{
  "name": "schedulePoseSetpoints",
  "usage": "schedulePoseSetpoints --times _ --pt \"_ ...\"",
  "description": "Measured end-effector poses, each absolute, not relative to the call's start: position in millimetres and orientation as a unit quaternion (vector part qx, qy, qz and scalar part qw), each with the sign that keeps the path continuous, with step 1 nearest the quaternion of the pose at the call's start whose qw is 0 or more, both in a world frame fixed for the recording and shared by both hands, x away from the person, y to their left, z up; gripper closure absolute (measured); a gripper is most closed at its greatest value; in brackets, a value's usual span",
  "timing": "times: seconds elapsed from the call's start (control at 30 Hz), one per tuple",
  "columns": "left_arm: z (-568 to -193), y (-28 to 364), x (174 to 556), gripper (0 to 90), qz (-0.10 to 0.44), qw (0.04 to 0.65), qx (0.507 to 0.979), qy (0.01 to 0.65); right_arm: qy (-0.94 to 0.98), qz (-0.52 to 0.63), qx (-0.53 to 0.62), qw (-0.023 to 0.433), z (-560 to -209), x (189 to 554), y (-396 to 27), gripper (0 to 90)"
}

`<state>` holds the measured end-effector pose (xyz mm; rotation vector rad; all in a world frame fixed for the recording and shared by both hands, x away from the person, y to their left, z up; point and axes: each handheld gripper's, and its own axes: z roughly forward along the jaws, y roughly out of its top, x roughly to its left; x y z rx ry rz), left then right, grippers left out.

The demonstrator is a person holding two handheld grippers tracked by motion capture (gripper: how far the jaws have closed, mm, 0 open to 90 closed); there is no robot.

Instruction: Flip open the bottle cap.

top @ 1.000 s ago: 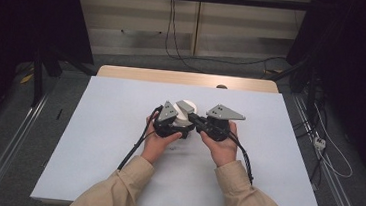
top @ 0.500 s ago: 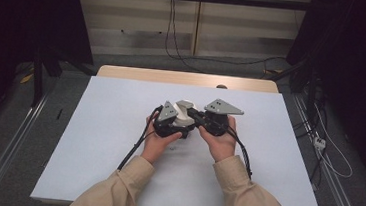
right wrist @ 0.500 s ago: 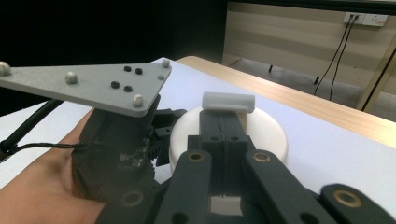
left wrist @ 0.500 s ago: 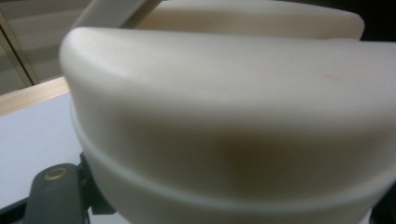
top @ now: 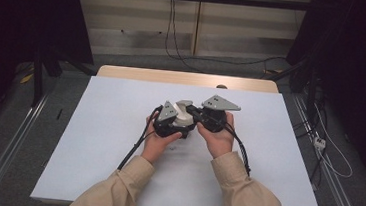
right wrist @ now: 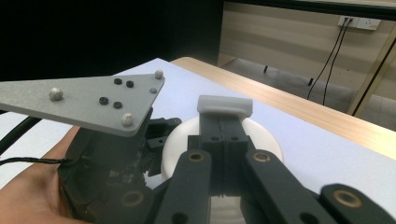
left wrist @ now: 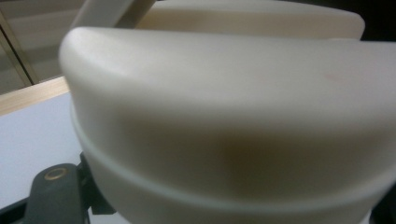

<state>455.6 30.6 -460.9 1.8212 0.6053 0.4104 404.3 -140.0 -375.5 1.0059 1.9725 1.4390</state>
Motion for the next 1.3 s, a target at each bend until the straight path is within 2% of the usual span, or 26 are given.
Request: schedulePoseSetpoints --times 1.3 --pt "-460.9 30.9 456.3 18.6 0.175 0.555 0.772 0.257 0.721 0.525 0.371 0.26 -366.2 421.6 -128.3 90.0"
